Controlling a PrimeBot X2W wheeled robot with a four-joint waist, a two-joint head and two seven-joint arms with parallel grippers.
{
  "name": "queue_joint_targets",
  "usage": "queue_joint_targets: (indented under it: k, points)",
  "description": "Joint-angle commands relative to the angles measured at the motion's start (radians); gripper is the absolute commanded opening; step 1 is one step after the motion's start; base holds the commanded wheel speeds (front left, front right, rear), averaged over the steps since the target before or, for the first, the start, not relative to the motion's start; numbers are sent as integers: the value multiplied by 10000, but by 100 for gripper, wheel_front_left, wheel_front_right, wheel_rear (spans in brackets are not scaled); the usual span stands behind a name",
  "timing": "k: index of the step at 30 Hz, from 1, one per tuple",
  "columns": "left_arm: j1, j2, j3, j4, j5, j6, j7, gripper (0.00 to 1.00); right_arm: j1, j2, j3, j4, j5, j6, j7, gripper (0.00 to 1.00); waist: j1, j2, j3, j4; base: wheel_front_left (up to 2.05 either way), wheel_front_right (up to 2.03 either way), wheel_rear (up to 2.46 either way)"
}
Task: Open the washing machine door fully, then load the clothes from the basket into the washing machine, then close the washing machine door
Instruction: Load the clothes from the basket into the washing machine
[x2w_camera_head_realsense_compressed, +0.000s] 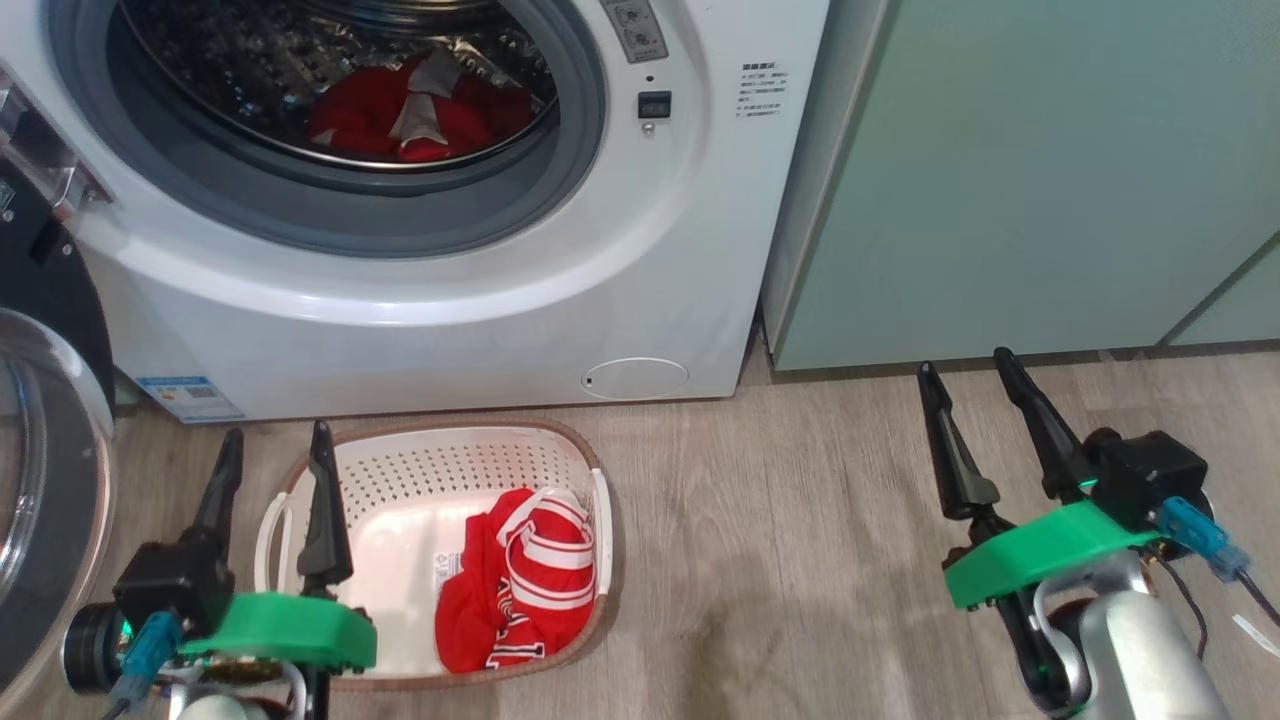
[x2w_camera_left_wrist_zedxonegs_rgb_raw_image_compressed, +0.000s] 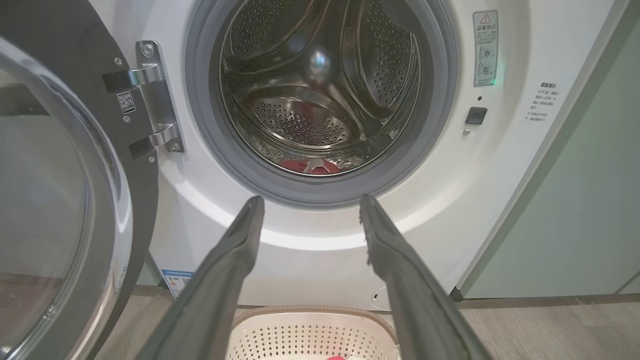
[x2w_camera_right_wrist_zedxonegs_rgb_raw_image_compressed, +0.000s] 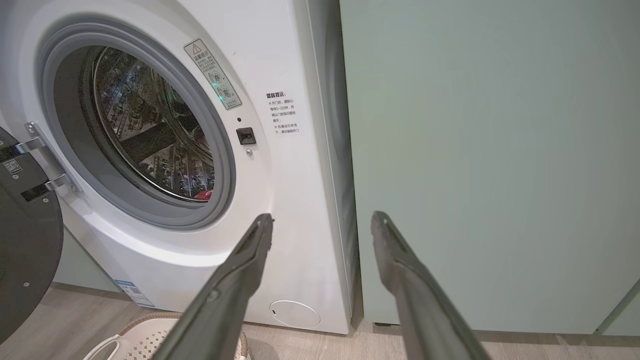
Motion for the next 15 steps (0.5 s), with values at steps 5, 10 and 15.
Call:
queue_joint_targets:
  k: [5, 10, 15]
  points:
    - [-188, 155, 279, -301, 8, 42, 32, 100, -107, 32, 239, -446, -27, 0, 29, 100, 1, -1, -26, -38, 0, 0, 0]
    - [-252, 167, 251, -269, -47, 53, 69, 100, -131, 32, 270, -456, -52, 0, 28, 100, 1, -1, -26, -22, 0, 0, 0]
    - [-287, 159, 202, -255, -69, 71, 91, 100, -165, 32, 282, -446, -32, 0, 14, 100, 1, -1, -12, -18, 0, 0, 0]
